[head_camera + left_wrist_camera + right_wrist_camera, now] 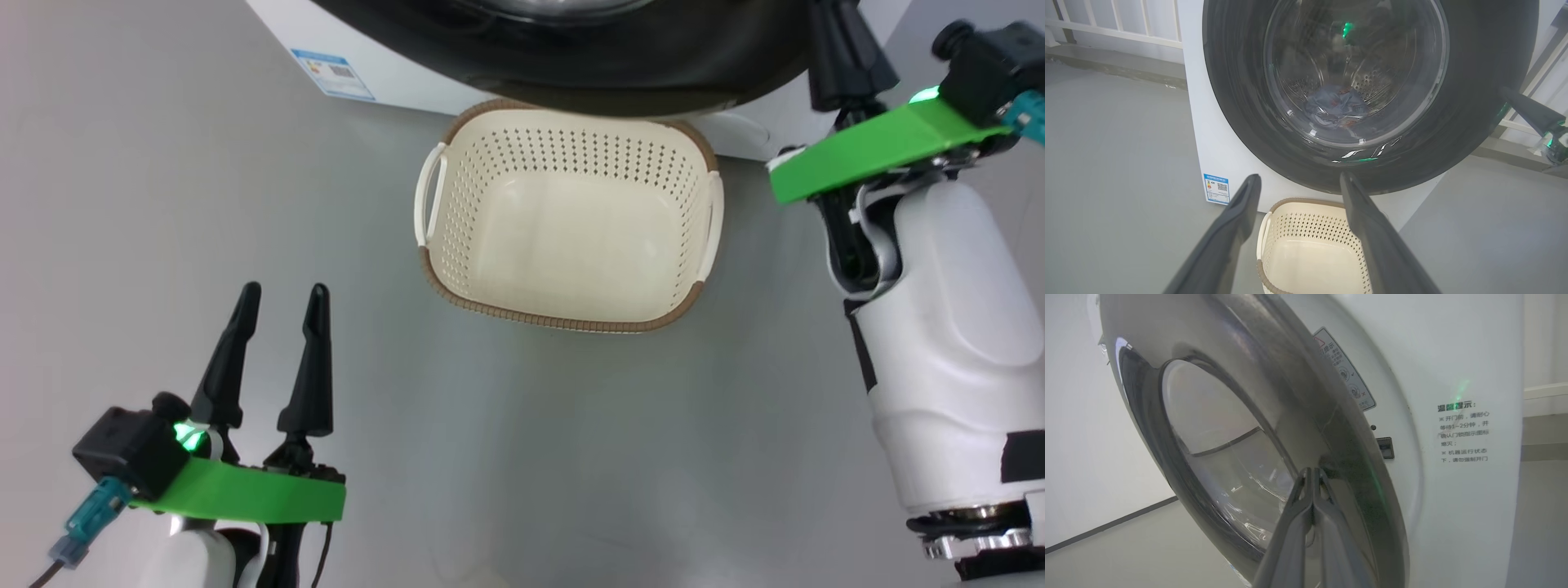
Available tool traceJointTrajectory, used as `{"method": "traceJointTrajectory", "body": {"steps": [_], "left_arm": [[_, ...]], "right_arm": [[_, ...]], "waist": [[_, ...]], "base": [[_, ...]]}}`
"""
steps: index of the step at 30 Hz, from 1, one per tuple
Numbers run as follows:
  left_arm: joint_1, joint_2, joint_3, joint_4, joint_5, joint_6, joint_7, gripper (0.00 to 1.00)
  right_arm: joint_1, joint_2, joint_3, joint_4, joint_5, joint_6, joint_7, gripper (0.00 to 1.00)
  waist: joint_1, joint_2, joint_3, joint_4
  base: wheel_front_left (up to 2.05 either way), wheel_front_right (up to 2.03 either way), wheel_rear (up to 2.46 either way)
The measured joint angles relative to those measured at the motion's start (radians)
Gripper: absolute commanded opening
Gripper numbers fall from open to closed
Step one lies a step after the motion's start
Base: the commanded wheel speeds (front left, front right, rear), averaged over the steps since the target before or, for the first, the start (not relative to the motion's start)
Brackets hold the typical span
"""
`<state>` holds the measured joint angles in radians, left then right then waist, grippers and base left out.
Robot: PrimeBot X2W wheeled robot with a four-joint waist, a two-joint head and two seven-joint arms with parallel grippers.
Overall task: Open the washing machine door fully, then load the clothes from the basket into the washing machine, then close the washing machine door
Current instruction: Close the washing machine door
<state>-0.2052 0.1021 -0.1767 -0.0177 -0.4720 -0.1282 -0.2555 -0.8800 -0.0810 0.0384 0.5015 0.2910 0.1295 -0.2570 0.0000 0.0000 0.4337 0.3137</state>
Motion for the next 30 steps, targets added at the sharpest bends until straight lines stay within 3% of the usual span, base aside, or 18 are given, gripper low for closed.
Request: {"method": "traceJointTrajectory", "body": {"steps": [14,30], "left_arm": [[-0.046,-0.003,-0.031,-0.007,-0.008,0.000,0.000,1.00],[-0.086,-0.007,-0.049,-0.007,-0.008,0.000,0.000,1.00]], "right_arm": [[-0.131,0.003,-0.140,0.018,-0.039,0.000,0.000,0.00],[-0.203,0.018,-0.164,0.041,-0.061,0.009,-0.001,0.00]], "waist": [[0.0000,0.0000,0.069,0.043],[0.0000,0.0000,0.117,0.069]], "base": [[0.00,0.00,0.00],[0.00,0.00,0.00]]}}
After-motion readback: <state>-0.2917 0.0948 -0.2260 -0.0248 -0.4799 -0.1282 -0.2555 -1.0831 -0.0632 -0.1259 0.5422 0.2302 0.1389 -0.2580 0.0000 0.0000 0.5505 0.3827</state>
